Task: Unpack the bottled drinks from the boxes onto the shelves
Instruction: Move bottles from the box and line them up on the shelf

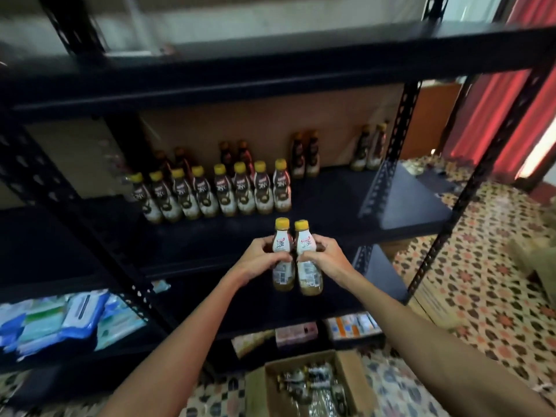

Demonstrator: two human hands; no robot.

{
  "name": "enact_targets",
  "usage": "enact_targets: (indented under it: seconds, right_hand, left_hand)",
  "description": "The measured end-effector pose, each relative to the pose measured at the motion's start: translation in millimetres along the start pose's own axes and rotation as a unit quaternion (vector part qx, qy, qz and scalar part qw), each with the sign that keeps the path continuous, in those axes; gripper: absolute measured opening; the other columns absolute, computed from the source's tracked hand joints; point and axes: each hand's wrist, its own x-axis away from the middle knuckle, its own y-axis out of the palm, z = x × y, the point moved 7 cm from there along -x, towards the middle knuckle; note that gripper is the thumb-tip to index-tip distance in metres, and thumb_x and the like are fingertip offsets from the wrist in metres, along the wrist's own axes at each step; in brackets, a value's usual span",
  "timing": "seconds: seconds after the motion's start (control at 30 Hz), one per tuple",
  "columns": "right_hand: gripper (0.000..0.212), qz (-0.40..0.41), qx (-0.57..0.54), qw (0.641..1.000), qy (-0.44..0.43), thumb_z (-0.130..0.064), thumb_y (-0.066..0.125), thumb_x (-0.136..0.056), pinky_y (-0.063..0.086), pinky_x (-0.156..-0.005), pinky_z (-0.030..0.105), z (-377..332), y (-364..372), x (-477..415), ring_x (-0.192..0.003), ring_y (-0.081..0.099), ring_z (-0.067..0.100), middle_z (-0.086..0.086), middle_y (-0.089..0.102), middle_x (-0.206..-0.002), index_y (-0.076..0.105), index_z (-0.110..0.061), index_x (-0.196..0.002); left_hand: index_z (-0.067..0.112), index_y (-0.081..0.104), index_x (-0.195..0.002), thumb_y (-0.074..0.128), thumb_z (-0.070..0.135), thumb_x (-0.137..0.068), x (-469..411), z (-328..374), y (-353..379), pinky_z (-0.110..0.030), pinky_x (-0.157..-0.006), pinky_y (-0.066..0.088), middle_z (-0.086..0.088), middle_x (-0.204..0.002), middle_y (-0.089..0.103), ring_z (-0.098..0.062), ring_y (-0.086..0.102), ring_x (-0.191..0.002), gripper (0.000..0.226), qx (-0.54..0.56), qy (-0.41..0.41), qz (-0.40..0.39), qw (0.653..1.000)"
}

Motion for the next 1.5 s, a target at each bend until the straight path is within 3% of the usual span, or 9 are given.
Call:
enact_targets:
  seconds: [0.17, 0.47, 0.63, 0.9, 1.0, 1.13, 1.27, 1.37, 1.5]
  right_hand:
    - [0.033, 0.011, 0.023, 0.998, -0.053, -0.001, 0.077, -0.075, 0.058, -0.078, 0.028, -40, -12, -31, -0.089, 0.072, 0.011, 0.003, 0.077, -0.097, 0.072, -0.015, -0.105]
    - [0.044, 0.019, 0.064, 0.995, -0.073, -0.010, 0.083, -0.069, 0.056, -0.089, 0.030, -59, -10, -80, -0.100, 0.069, 0.008, -0.006, 0.076, -0.103, 0.070, -0.021, -0.109]
    - [0.044, 0.009, 0.046, 0.997, -0.053, -0.004, 0.079, -0.077, 0.054, -0.089, 0.029, -54, -7, -98, -0.108, 0.067, 0.013, -0.005, 0.073, -0.109, 0.066, -0.024, -0.114]
    - [0.078, 0.018, 0.106, 0.991, -0.084, -0.024, 0.090, -0.072, 0.049, -0.096, 0.024, -74, -21, -111, -0.114, 0.060, 0.007, -0.009, 0.065, -0.124, 0.052, -0.027, -0.141]
    - [0.053, 0.038, 0.163, 0.981, -0.103, -0.032, 0.087, -0.077, 0.044, -0.073, 0.007, -104, -24, -112, -0.100, 0.062, 0.008, -0.006, 0.066, -0.112, 0.064, -0.025, -0.125]
    - [0.029, 0.036, 0.265, 0.958, -0.104, -0.022, 0.081, -0.084, 0.042, -0.061, 0.007, -124, -19, -110, -0.092, 0.065, 0.012, -0.003, 0.068, -0.100, 0.072, -0.026, -0.111]
    - [0.032, 0.056, 0.281, 0.954, -0.091, -0.020, 0.079, -0.084, 0.047, -0.075, 0.021, -123, -20, -107, -0.093, 0.066, 0.014, 0.000, 0.070, -0.103, 0.072, -0.028, -0.114]
    - [0.033, 0.066, 0.277, 0.954, -0.099, -0.019, 0.078, -0.086, 0.049, -0.072, 0.018, -123, -20, -104, -0.096, 0.067, 0.015, 0.000, 0.071, -0.105, 0.071, -0.027, -0.117]
    - [0.036, 0.067, 0.273, 0.955, -0.093, -0.017, 0.077, -0.088, 0.051, -0.080, 0.024, -123, -18, -100, -0.095, 0.063, 0.015, 0.001, 0.066, -0.103, 0.069, -0.023, -0.123]
  left_hand:
    - [0.028, 0.069, -0.108, 0.076, 0.014, -0.080, -19, 39, -22, -0.017, -0.082, 0.053, 0.008, -0.101, 0.075, -0.006, 0.069, -0.096, 0.032, -0.031, 0.048, 0.048, 0.997]
    - [0.030, 0.066, -0.105, 0.076, 0.015, -0.077, -67, 39, -43, -0.027, -0.090, 0.054, 0.010, -0.101, 0.075, -0.007, 0.068, -0.099, 0.034, -0.036, 0.035, 0.105, 0.993]
    - [0.023, 0.061, -0.116, 0.076, 0.011, -0.081, -82, 35, -46, -0.015, -0.075, 0.050, 0.012, -0.100, 0.072, -0.004, 0.067, -0.095, 0.039, -0.034, 0.028, 0.120, 0.992]
    - [0.030, 0.041, -0.144, 0.081, 0.021, -0.077, -81, 71, -70, -0.036, -0.098, 0.051, 0.004, -0.133, 0.055, -0.015, 0.055, -0.119, 0.078, -0.122, 0.058, 0.093, 0.986]
    - [0.030, 0.054, -0.136, 0.071, 0.006, -0.086, -75, 115, -78, -0.027, -0.090, 0.050, 0.004, -0.143, 0.049, -0.022, 0.055, -0.123, 0.059, -0.217, 0.092, 0.036, 0.971]
    - [0.033, 0.067, -0.123, 0.058, -0.002, -0.093, -77, 135, -70, -0.016, -0.053, 0.045, 0.001, -0.150, 0.045, -0.011, 0.062, -0.078, 0.047, -0.402, 0.076, -0.017, 0.912]
    - [0.021, 0.070, -0.114, 0.070, 0.017, -0.089, -85, 144, -70, -0.028, -0.082, 0.047, -0.007, -0.129, 0.057, -0.020, 0.057, -0.105, 0.025, -0.455, 0.088, 0.035, 0.885]
    - [0.023, 0.065, -0.118, 0.077, 0.046, -0.081, -86, 141, -72, -0.036, -0.090, 0.049, -0.008, -0.131, 0.056, -0.022, 0.055, -0.109, 0.046, -0.448, 0.057, 0.048, 0.891]
    - [0.026, 0.051, -0.140, 0.074, 0.015, -0.087, -83, 146, -64, -0.029, -0.095, 0.045, -0.005, -0.151, 0.040, -0.027, 0.047, -0.132, 0.059, -0.456, 0.053, -0.013, 0.888]
